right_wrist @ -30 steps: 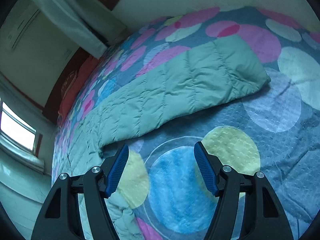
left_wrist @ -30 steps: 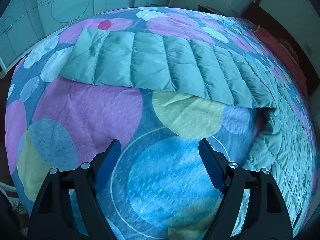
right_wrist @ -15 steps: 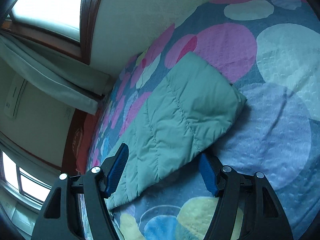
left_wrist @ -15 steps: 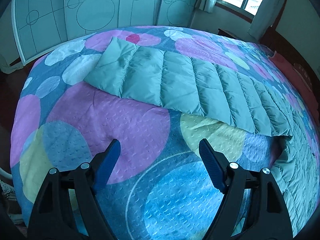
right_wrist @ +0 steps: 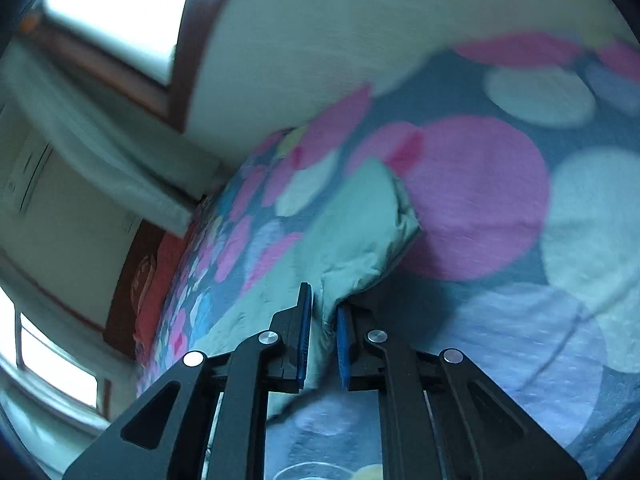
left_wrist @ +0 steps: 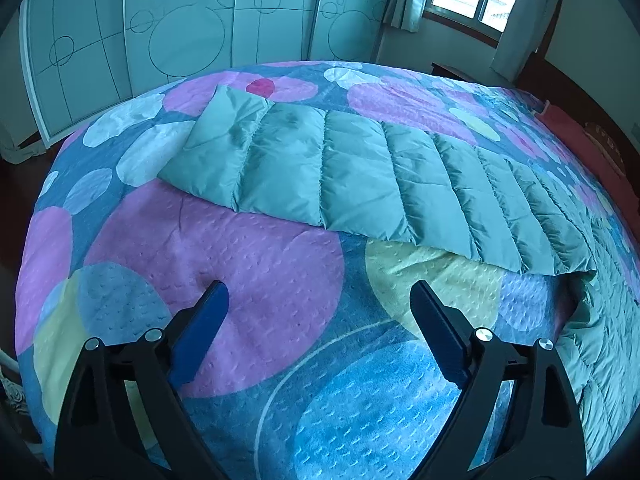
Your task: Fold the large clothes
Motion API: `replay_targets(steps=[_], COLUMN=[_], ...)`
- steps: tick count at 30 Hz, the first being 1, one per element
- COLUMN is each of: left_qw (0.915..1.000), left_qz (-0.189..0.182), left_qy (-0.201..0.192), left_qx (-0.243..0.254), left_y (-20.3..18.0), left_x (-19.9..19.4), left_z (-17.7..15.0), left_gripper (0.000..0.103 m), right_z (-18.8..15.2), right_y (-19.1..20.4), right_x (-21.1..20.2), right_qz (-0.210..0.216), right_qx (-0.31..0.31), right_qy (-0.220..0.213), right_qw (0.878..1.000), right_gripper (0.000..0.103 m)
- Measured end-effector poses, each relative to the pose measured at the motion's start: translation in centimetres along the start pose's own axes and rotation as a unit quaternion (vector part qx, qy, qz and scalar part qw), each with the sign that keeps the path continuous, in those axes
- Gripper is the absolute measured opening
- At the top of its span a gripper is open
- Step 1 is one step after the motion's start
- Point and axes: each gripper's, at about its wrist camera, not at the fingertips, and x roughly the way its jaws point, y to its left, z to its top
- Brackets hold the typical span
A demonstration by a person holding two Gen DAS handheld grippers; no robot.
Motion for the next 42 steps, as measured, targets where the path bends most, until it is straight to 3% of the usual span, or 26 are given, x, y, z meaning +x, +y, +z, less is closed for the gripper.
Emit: replay_targets(steps=[5,10,16,21,25,29,32,35,36,39,42], left_qw=[1.0,0.9997,0.999,0.998,0.9979,0.9978,0.9977,0.9977,0.9976,0.9975,0.9975], left_qz=[0.005,0.018,0.035,0.046,0.046,0.048,0.048,0.049,0.05,0.05,0.05], left_qy=[0.004,0.005,0.007,0.01,0.01,0.009,0.009,0.009,0.008,0.008,0.008], left_qx=[0.007,0.015,0.028,0.043,0.044,0.046,0.046,0.047,0.048,0.048,0.048], left_y=[-0.3,-0.3,-0.2,-0.7,-0.8,-0.8,-0.8,-0.8,-0.9,-0.9,-0.9], left_x=[0.3,0.7,1.3,1.9,1.8,1.9,2.0,2.0,2.0,2.0,2.0], left_z=[0.1,0.5,0.6,0.5,0.4,0.4,0.3,0.3,0.3,0.2,0.2], left_gripper=[0.094,0.095,0.096,0.099,0.1,0.101,0.101,0.101,0.101,0.101,0.101], right_z=[-1.8,-6.2,-13.8,-21.7,-28.0,-32.3,-33.8,-33.4,-33.0,-31.5,-31.0], right_y=[7.9,16.0,24.3,30.1,32.8,33.7,33.5,32.3,31.8,30.7,30.2], right_x=[-0.1,0.9,2.6,4.2,5.2,5.3,5.6,6.1,6.3,7.0,8.1], right_qz=[0.04,0.098,0.163,0.198,0.216,0.221,0.212,0.193,0.184,0.153,0.132], right_qx=[-0.116,-0.2,-0.286,-0.356,-0.395,-0.421,-0.429,-0.414,-0.414,-0.413,-0.413], right_qy=[0.011,0.055,0.117,0.171,0.218,0.255,0.265,0.28,0.278,0.263,0.268], right_qw=[0.992,0.973,0.937,0.897,0.866,0.842,0.837,0.844,0.847,0.858,0.86], right_gripper=[0.011,0.011,0.011,0.011,0.011,0.011,0.011,0.013,0.018,0.045,0.047])
